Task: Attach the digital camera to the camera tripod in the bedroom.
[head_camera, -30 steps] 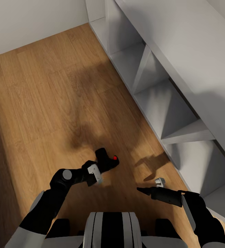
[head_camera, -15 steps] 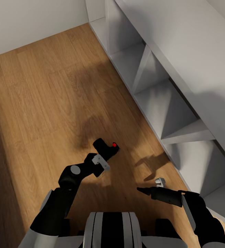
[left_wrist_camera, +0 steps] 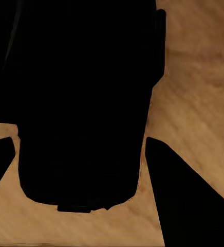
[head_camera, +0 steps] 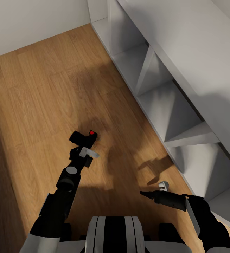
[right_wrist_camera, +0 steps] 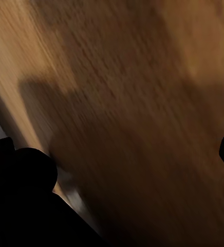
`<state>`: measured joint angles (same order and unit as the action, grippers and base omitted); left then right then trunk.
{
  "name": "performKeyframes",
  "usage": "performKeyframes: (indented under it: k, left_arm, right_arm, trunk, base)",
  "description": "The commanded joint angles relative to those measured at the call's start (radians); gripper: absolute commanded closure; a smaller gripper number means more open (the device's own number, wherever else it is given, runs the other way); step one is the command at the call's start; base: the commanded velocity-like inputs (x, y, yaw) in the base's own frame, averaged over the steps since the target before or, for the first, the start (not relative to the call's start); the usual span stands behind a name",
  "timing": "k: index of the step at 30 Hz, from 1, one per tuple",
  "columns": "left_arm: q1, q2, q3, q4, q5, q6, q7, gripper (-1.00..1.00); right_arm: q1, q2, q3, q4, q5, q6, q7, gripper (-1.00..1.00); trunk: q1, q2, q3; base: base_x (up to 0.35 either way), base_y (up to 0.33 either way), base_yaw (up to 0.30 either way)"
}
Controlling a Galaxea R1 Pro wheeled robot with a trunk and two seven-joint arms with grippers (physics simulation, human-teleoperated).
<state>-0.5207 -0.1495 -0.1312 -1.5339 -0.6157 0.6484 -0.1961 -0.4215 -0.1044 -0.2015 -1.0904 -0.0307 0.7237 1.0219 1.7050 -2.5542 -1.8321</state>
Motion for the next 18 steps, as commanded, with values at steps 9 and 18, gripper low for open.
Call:
performKeyframes:
  k: [9,18]
  left_arm:
    - [0.0,-0.009,0.013,0.001,0.267,0.126,0.093,1.0]
    - [0.0,-0.011,0.007,0.0,0.29,0.139,0.221,1.0]
  right_arm:
    - [0.0,0.0,-0.001,0.0,-0.004,0.008,0.001,-1.0]
    - [0.0,0.0,-0.001,0.0,-0.003,0.008,0.001,-1.0]
  trunk:
    - [0.0,0.0,0.0]
    - [0.0,0.0,0.0]
  base:
    - [0.0,0.0,0.0]
    - [0.0,0.0,0.0]
